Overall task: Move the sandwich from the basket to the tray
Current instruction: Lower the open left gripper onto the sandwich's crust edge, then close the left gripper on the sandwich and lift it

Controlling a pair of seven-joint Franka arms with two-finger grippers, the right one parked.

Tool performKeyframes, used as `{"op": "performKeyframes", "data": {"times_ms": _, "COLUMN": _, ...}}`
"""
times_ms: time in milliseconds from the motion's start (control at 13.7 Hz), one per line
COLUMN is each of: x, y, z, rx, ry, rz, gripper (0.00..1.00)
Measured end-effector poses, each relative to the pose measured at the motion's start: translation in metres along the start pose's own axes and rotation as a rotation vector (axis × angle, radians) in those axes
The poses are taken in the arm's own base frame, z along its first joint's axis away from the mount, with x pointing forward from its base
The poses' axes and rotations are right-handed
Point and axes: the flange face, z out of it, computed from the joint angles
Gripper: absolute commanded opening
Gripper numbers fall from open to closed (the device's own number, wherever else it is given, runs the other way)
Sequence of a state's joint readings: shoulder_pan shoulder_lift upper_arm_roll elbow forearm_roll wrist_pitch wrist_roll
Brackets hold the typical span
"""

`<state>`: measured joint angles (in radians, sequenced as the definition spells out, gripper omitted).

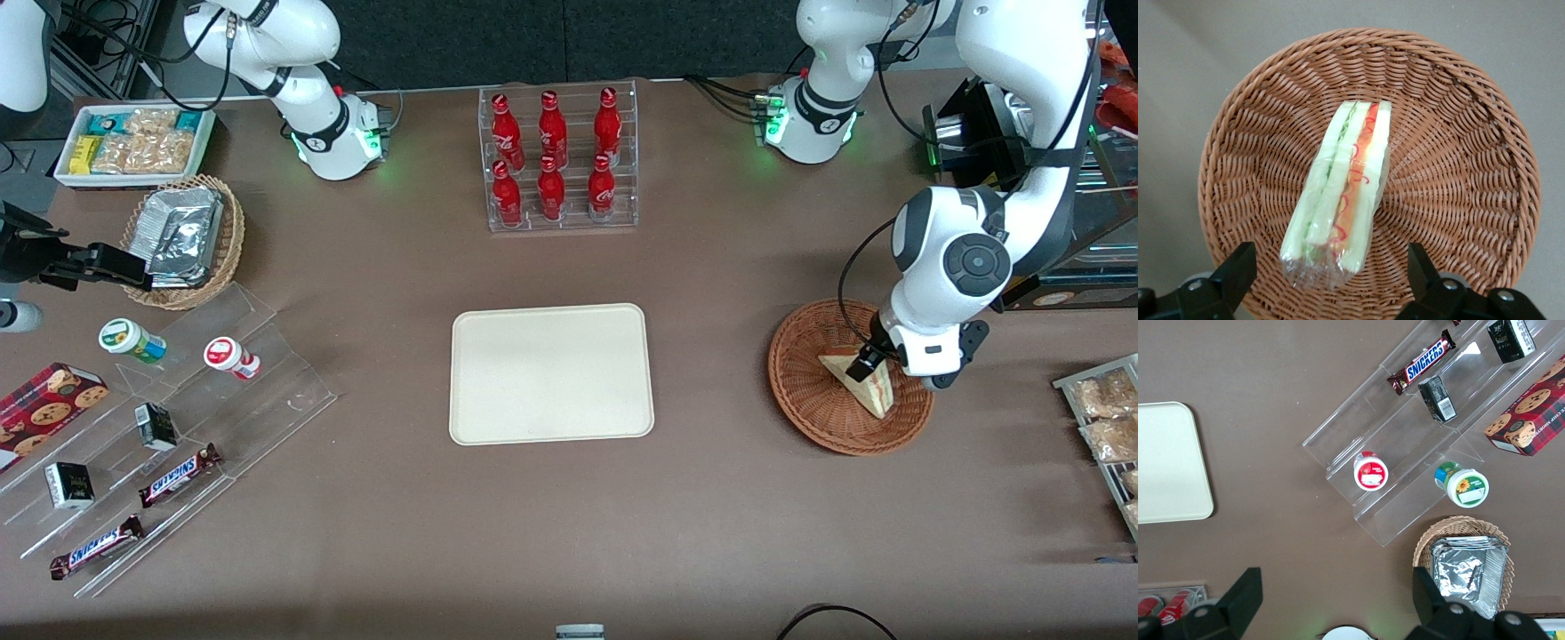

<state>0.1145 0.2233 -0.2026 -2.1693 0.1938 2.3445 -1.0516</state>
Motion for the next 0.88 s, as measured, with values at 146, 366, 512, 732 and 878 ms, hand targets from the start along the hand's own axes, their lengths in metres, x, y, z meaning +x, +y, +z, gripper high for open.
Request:
{"op": "performKeyframes", "data": {"times_ms": 146, "x": 0.0, "y": 0.001, "z": 0.01, "rx": -0.003, "ry": -0.005, "rz": 0.002, "gripper": 1.0}}
{"op": "performKeyframes", "data": {"times_ms": 366, "x": -0.001, "y": 0.002, "z": 0.025, "rx": 0.013, "ry": -0.022, "rz": 0.007, "gripper": 0.89}}
{"op": "performKeyframes", "data": {"times_ms": 512, "x": -0.002, "y": 0.001, "z": 0.032, "rx": 0.022, "ry": -0.03, "rz": 0.009, "gripper": 0.59}}
{"op": "performKeyframes", "data": {"times_ms": 732, "x": 0.0, "y": 0.0, "z": 0.037, "rx": 0.028, "ry": -0.034, "rz": 0.005, "gripper": 0.18}}
{"op": "performKeyframes", "data": {"times_ms": 878, "x": 0.002, "y": -0.001, "z": 0.036, "rx": 0.027, "ry": -0.034, "rz": 0.002, "gripper": 0.12}}
